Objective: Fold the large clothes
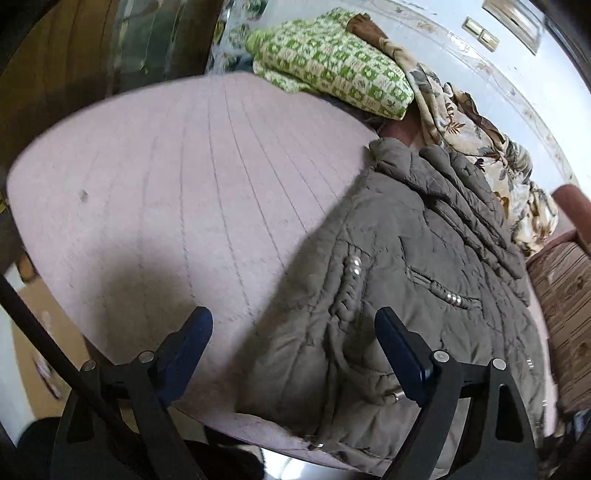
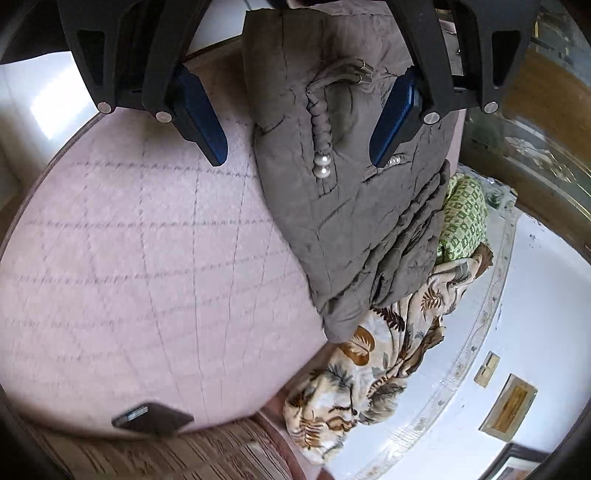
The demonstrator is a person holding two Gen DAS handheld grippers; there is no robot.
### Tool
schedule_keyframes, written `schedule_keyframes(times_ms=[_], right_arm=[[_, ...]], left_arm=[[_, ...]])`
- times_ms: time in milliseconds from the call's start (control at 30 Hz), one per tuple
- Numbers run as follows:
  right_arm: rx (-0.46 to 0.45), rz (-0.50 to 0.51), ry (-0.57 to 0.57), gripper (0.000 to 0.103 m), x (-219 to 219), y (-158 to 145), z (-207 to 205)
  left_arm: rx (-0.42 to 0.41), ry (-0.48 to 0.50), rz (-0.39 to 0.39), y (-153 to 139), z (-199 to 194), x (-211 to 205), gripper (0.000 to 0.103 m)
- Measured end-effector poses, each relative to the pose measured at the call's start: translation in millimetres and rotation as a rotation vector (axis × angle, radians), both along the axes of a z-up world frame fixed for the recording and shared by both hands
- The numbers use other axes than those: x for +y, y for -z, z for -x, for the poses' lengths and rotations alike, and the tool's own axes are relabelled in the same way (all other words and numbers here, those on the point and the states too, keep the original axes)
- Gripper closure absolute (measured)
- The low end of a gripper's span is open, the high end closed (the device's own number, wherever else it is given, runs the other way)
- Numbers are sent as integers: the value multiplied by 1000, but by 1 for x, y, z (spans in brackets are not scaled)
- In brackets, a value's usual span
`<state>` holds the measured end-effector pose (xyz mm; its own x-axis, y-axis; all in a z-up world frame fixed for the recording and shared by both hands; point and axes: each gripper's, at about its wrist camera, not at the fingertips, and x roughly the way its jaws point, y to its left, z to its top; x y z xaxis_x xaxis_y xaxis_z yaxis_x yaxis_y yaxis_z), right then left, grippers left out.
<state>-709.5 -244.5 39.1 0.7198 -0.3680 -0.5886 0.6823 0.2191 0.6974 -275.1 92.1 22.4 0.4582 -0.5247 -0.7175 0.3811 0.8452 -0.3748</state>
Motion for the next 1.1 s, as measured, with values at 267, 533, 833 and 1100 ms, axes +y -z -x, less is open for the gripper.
schedule_keyframes(times_ms=[267,533,833,1100], right_arm=[[-43,-65,-81,29,15,16,-18],[-31,1,-233,34,66,8,-57],[97,176,-270,69,72,-9,-82],[108,96,-260,69,65,14,-78]], left_arm=[[12,85,-23,9,30,-17,14],[-44,202,-6,4,71,-38,14],[-273,254,-119,-7,96,-67,23],[-243,231,-181,7,85,-75,30]])
